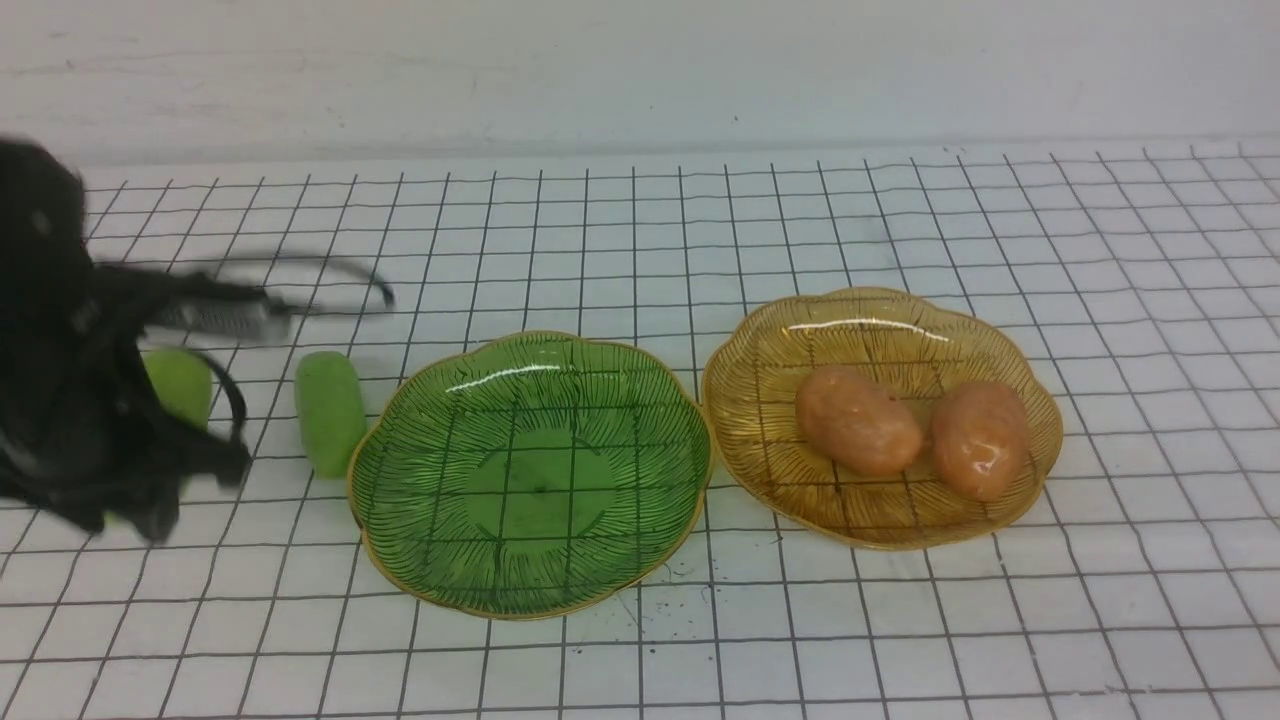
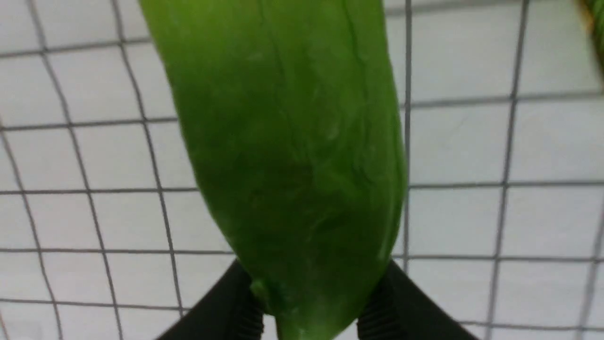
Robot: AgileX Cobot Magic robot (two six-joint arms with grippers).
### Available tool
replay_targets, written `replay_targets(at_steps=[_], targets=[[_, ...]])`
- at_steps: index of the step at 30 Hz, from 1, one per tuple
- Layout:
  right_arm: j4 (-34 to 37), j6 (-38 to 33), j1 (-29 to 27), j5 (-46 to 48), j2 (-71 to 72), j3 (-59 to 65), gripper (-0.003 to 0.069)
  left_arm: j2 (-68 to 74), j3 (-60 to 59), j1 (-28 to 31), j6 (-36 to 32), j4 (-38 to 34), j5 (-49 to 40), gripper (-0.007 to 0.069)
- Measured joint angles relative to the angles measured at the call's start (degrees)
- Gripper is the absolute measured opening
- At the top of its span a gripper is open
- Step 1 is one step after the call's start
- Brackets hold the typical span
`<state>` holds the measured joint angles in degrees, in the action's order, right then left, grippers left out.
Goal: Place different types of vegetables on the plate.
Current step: 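Put the green cucumber next to the left plate into that plate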
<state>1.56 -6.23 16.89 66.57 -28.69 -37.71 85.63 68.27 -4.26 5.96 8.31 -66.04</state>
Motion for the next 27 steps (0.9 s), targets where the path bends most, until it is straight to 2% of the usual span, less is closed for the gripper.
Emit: replay_targets(at_steps=[1,2,6,9,13,19,27], targets=[[0.0,0.0,0.0,0.0,0.0,0.0,-0.0015,-0.2,0.4,-0.1,0.1,-0.4,0.0,0.0234],[0.0,0.0,0.0,0.0,0.0,0.0,-0.0015,-0.9,3.6,-1.2,0.5,-3.7,0.0,0.0234],[0.0,0.0,0.0,-2.3,0.0,0.0,-0.0015,1.3,6.4,-8.8,-0.1,-12.4,1.2,0.0234],[0.0,0.0,0.0,-4.0,0.0,0.0,-0.0015,5.2,6.5,-13.4,-0.1,-13.8,4.0,0.0234],[0.0,0.0,0.0,-4.4,0.0,0.0,-0.0015,9.8,6.5,-16.6,0.6,-14.0,7.8,0.0234],[0.0,0.0,0.0,-4.4,0.0,0.0,-0.0015,17.4,6.5,-20.5,6.3,-14.1,15.4,0.0239],[0.6,0.0,0.0,-4.4,0.0,0.0,-0.0015,21.3,6.5,-20.9,7.6,-14.2,19.1,0.0493]])
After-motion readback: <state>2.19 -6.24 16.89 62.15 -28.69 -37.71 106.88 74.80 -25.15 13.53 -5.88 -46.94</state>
